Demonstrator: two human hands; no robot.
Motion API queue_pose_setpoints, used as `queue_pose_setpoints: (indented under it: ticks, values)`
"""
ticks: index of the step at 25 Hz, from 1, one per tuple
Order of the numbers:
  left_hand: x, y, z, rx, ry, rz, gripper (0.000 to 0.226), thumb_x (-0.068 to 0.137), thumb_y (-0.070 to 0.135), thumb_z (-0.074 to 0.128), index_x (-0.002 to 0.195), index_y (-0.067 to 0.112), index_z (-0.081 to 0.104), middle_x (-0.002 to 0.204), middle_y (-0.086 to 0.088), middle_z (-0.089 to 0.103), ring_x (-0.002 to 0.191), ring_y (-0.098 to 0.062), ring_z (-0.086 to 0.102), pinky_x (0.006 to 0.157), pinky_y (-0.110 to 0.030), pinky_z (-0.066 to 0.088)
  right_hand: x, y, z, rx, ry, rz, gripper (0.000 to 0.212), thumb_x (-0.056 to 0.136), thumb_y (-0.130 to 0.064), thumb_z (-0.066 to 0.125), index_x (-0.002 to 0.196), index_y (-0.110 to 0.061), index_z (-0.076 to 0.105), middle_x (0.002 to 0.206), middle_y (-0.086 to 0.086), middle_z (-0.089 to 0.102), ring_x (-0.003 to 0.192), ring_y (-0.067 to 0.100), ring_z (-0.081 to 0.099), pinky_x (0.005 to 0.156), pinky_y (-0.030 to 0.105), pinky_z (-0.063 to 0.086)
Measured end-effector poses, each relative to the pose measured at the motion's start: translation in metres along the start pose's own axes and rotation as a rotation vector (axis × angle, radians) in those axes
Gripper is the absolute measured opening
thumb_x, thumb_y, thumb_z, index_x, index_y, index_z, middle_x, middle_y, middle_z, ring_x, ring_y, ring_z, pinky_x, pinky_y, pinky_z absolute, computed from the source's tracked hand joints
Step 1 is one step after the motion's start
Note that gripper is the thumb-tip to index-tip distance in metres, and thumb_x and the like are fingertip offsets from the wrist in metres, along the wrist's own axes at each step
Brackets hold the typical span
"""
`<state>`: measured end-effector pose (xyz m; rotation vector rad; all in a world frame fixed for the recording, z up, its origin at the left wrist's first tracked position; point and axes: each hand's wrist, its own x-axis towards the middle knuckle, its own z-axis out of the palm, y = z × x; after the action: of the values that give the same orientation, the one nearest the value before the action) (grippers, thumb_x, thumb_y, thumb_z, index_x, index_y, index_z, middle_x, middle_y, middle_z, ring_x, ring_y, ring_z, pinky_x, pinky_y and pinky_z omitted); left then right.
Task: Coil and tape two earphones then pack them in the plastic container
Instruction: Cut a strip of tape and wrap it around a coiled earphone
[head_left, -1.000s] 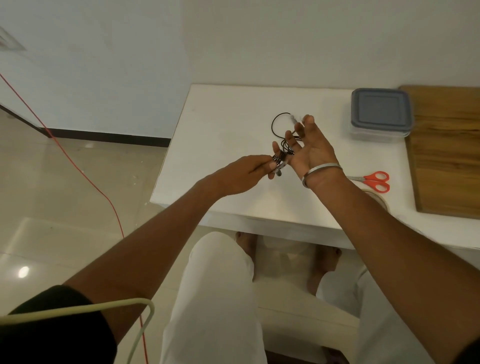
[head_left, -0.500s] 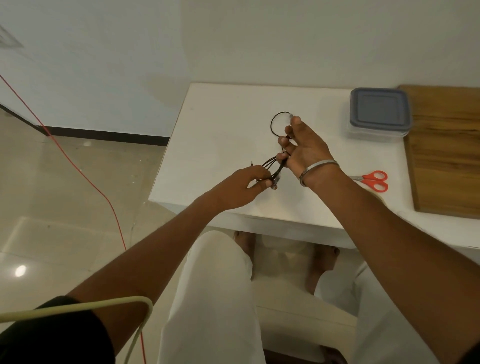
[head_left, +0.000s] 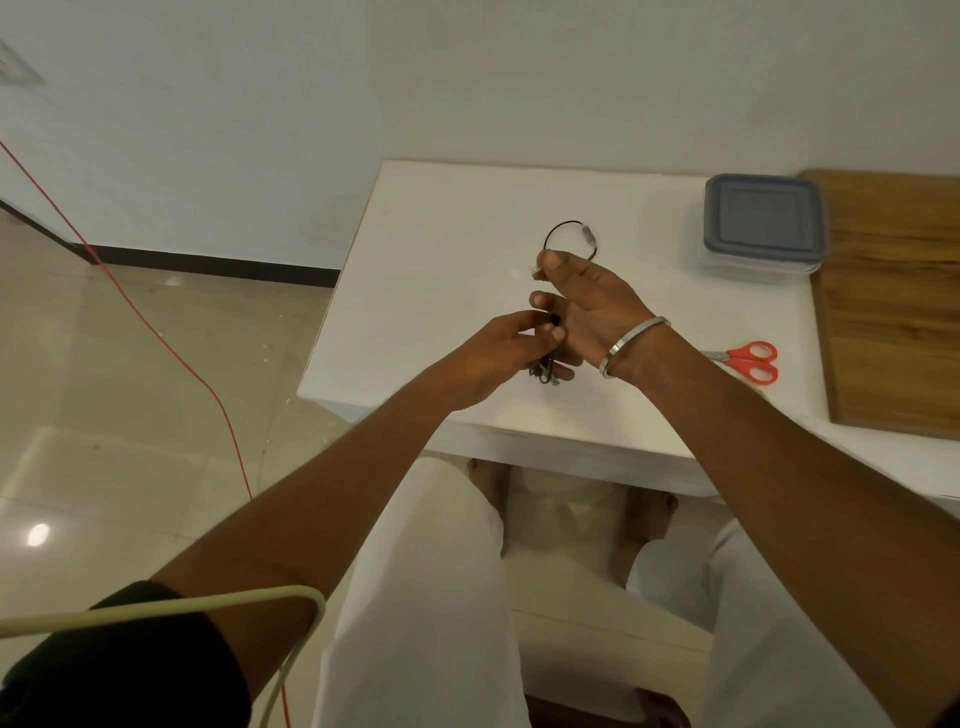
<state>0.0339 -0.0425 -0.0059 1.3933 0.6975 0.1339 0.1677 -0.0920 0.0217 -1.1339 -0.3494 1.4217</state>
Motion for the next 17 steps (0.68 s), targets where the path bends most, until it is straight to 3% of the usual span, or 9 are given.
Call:
queue_pose_setpoints:
  ticks: [5, 9, 13, 17]
  values:
    - [-0.004, -0.003, 0.002, -0.050, -0.068, -0.031, 0.029, 0.098, 0.013, 0.053, 0.124, 0.000, 0.053, 0.101, -0.013, 0.071, 0.089, -0.026, 0.071, 0.087, -0.031, 0.056, -0.001, 0.005, -0.003, -0.174, -0.091, 0.016, 0.009, 0.092, -0.023, 0.058, 0.088, -0.016, 0.064, 0.091, 0.002, 0.053, 0.073, 0.014, 0.053, 0.056, 0.029, 0.045]
    - [-0.008, -0.006, 0.001, -0.055, -0.075, -0.038, 0.023, 0.099, 0.011, 0.051, 0.121, 0.006, 0.053, 0.091, -0.007, 0.074, 0.084, -0.021, 0.071, 0.082, -0.026, 0.056, 0.001, 0.001, -0.005, -0.198, -0.112, 0.076, 0.011, 0.092, -0.024, 0.058, 0.094, -0.015, 0.063, 0.103, 0.001, 0.056, 0.090, 0.019, 0.061, 0.074, 0.042, 0.052]
    - [-0.014, -0.009, -0.005, -0.086, -0.093, -0.047, 0.027, 0.099, 0.011, 0.049, 0.126, 0.007, 0.051, 0.093, -0.009, 0.074, 0.088, -0.023, 0.071, 0.082, -0.024, 0.055, 0.003, -0.012, -0.017, -0.355, -0.050, 0.147, 0.016, 0.090, -0.033, 0.061, 0.099, -0.020, 0.063, 0.112, -0.003, 0.059, 0.107, 0.018, 0.063, 0.082, 0.047, 0.053]
    - [-0.012, -0.008, -0.006, -0.118, 0.004, -0.052, 0.027, 0.100, 0.012, 0.048, 0.126, 0.004, 0.051, 0.097, -0.007, 0.073, 0.089, -0.019, 0.072, 0.084, -0.025, 0.055, 0.006, -0.018, -0.030, -0.462, 0.098, 0.133, 0.015, 0.087, -0.039, 0.064, 0.094, -0.025, 0.065, 0.100, -0.010, 0.064, 0.093, 0.011, 0.065, 0.087, 0.041, 0.048]
